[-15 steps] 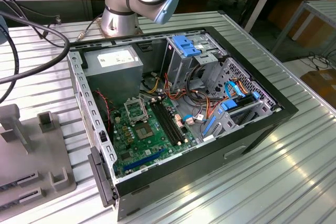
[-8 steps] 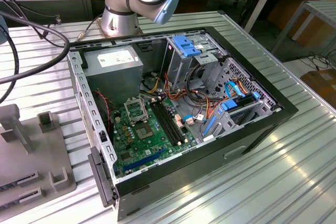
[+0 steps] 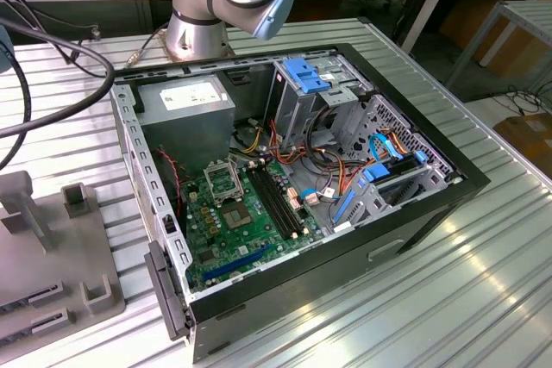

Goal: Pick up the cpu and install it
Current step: 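Pick up the cpu and move it towards the insertion slot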

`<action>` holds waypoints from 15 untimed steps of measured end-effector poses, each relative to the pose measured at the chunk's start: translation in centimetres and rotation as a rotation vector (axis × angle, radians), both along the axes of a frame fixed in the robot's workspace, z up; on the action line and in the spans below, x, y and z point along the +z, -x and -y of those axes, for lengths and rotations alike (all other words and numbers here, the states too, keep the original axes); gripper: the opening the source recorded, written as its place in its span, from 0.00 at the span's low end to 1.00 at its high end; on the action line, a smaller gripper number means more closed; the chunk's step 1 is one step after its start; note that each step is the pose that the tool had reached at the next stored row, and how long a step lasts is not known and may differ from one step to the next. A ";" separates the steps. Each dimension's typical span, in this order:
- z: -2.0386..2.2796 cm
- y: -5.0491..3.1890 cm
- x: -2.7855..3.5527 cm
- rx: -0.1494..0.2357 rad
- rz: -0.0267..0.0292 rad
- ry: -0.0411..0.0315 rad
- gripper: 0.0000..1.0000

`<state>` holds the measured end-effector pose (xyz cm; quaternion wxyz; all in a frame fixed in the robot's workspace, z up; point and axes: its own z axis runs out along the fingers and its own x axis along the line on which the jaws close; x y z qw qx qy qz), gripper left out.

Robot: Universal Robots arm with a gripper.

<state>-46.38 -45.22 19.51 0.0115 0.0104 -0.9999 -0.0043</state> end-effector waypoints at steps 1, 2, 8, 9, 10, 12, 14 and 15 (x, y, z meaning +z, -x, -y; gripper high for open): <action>0.00 0.00 0.06 0.000 -0.0003 0.0005 0.45; 0.01 0.00 0.15 0.000 -0.0007 0.0008 0.45; 0.00 -0.07 0.41 0.000 -0.0006 0.0008 0.45; 0.00 -0.08 0.41 0.000 -0.0006 0.0008 0.45; 0.00 -0.08 0.38 0.001 -0.0007 0.0008 0.45; 0.01 -0.08 0.34 0.008 -0.0008 0.0009 0.45; 0.01 -0.05 0.27 0.012 -0.0005 0.0007 0.45; 0.01 -0.02 0.28 0.013 -0.0006 0.0007 0.45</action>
